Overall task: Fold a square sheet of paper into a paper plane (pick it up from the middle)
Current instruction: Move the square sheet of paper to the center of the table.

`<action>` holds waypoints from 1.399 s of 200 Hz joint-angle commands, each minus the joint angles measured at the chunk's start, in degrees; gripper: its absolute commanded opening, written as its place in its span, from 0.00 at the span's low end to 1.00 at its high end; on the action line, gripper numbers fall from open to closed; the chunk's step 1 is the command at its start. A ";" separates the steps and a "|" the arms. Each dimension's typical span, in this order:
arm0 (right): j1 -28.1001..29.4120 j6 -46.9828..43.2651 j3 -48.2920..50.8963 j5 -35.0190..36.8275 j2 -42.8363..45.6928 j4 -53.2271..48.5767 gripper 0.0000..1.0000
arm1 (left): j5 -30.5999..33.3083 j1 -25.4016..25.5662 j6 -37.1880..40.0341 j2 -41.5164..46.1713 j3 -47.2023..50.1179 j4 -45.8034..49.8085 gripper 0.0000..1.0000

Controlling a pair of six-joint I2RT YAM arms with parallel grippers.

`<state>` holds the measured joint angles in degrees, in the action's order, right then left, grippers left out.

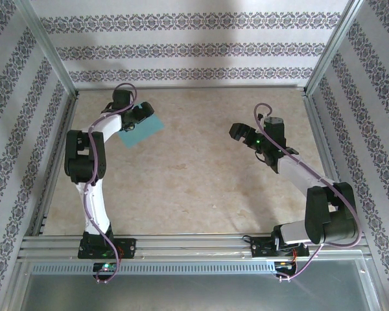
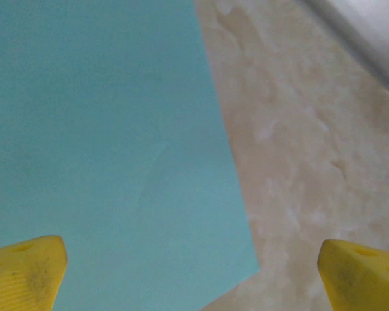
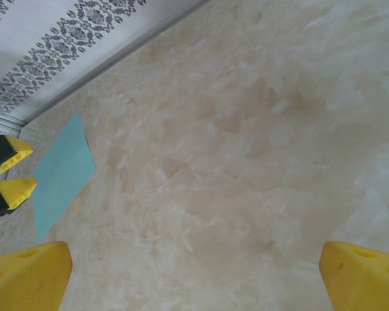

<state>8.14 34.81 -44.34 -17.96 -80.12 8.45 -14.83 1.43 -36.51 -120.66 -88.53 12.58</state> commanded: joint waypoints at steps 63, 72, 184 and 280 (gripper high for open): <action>0.56 -0.20 -1.54 -1.13 -1.00 -2.96 0.98 | -2.02 2.95 1.95 -5.53 -3.70 11.74 0.97; 0.51 -0.63 -1.54 -0.71 -0.75 -3.92 0.98 | -2.43 3.43 2.68 -5.53 -2.88 12.64 0.96; 1.05 2.08 1.84 1.94 0.82 -10.03 0.98 | -3.11 26.39 -1.49 13.62 25.57 15.55 0.90; 10.44 5.00 -0.42 5.05 0.49 -13.13 0.98 | 9.03 30.84 -2.68 25.39 18.66 29.34 0.99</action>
<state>14.70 38.74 -42.74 -14.55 -79.88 -2.26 -12.95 32.88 -36.53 -97.60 -68.29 35.46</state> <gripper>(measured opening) 0.980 0.989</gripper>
